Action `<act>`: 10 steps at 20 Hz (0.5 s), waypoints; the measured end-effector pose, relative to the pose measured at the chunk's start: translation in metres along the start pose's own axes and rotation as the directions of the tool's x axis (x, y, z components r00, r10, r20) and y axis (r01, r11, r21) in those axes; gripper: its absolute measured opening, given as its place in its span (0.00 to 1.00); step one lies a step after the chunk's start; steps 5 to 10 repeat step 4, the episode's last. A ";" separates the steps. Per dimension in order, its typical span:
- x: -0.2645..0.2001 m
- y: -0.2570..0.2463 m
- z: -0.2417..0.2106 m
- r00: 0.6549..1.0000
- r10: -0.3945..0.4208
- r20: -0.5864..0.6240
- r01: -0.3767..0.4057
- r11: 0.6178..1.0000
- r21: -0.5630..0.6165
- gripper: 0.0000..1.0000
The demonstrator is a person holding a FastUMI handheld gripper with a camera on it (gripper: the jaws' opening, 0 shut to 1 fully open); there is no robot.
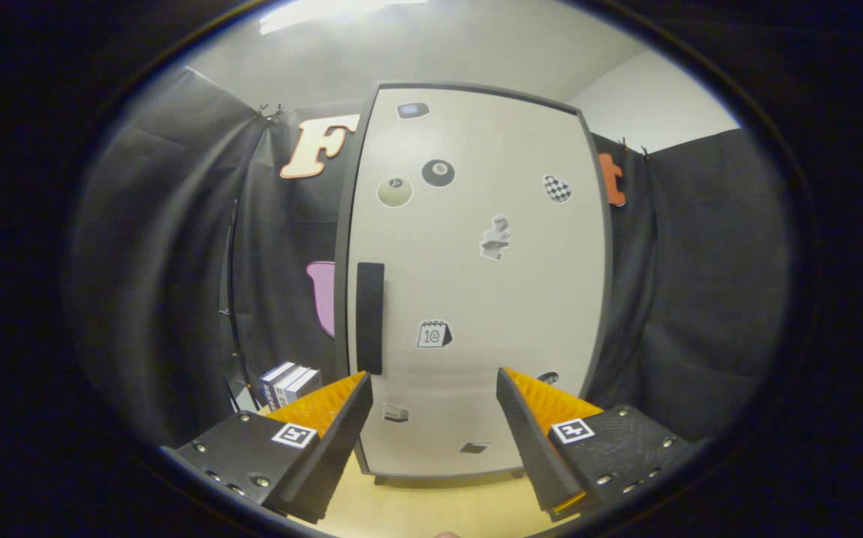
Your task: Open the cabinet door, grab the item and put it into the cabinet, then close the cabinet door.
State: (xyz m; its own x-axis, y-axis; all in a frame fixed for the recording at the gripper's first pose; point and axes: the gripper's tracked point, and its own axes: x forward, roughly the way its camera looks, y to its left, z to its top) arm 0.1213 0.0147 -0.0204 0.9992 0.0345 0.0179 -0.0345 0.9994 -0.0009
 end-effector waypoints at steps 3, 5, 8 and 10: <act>-0.044 -0.017 -0.001 1.000 -0.014 -0.021 0.015 1.000 0.001 0.98; -0.062 -0.023 0.000 0.999 -0.025 -0.021 0.025 1.000 0.001 0.98; -0.062 -0.023 0.000 0.999 -0.025 -0.021 0.025 1.000 0.001 0.98; -0.062 -0.023 0.000 0.999 -0.025 -0.021 0.025 1.000 0.001 0.98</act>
